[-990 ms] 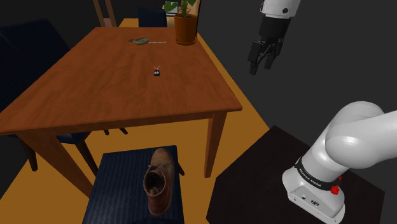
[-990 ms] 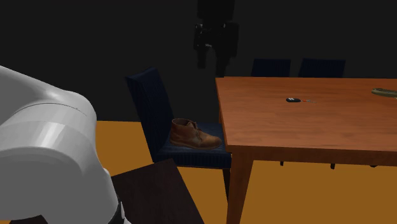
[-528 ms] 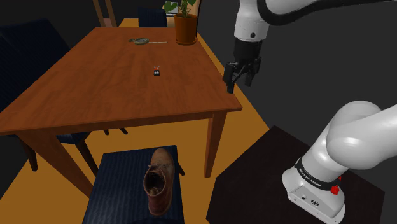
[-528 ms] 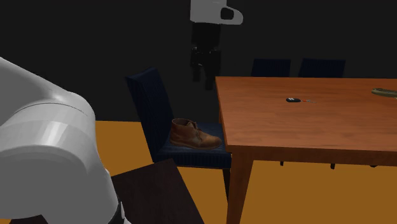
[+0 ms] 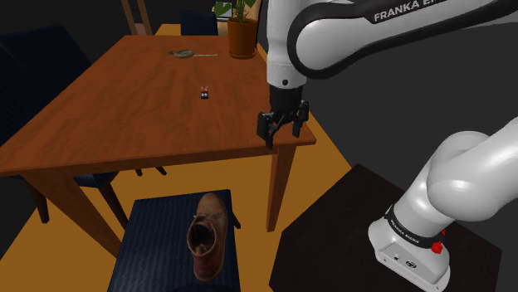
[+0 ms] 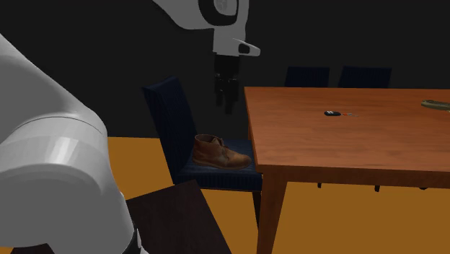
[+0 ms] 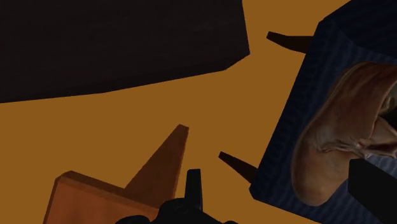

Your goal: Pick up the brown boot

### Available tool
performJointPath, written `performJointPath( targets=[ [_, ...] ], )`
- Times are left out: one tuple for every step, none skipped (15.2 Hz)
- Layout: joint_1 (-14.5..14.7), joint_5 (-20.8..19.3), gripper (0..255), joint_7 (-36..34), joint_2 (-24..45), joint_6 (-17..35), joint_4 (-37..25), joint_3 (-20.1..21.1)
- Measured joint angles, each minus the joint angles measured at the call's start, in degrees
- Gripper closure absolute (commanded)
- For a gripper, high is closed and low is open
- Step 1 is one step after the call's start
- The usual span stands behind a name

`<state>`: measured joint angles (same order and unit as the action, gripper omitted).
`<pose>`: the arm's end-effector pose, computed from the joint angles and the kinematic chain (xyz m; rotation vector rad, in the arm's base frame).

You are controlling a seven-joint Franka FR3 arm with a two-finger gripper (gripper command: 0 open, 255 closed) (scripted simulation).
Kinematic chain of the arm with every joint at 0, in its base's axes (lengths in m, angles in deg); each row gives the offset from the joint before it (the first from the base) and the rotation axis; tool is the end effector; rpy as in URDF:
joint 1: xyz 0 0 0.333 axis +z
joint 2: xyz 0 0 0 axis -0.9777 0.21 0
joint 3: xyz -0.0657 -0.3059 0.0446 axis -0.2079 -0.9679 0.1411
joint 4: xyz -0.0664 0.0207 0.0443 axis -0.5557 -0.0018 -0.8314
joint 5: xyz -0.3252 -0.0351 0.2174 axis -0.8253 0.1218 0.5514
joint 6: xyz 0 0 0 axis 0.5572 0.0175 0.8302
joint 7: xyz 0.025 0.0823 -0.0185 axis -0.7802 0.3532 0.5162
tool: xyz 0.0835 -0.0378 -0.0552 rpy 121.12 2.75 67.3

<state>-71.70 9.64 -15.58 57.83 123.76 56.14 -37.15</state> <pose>0.3634 0.1976 0.4462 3.1190 -0.1789 -0.1539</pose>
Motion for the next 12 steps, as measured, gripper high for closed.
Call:
performJointPath(
  targets=[
    [0.0,-0.24,0,-1.64,2.19,0.87,-1.12,1.16],
    [0.09,-0.42,0,-3.21,4.02,2.05,-1.52,2.25],
    [0.1,-0.87,0,-5.03,6.51,3.18,-2.65,3.48],
    [0.21,-1.29,0,-6.84,8.65,4.22,-3.46,4.6],
    [0.17,-1.94,0,-8.43,10.89,5.3,-4.27,5.49],
    [0.19,-2.62,0,-10.0,12.88,6.06,-5.13,6.27],
    [0.25,-3.34,0,-11.55,14.79,6.95,-5.75,6.99],
    [0.5,-4.41,0,-13.75,17.55,8.06,-6.99,8.06],
    [0.72,-5.51,0,-15.82,20.05,8.54,-8.49,8.82],
    [0.92,-6.78,0,-17.72,22.65,9.27,-9.82,9.36],
    [1.4,-7.89,0,-19.78,24.97,10.02,-10.84,9.95],
    [1.8,-9.28,0,-21.67,27.57,10.42,-12.41,10.25]
  ],
)
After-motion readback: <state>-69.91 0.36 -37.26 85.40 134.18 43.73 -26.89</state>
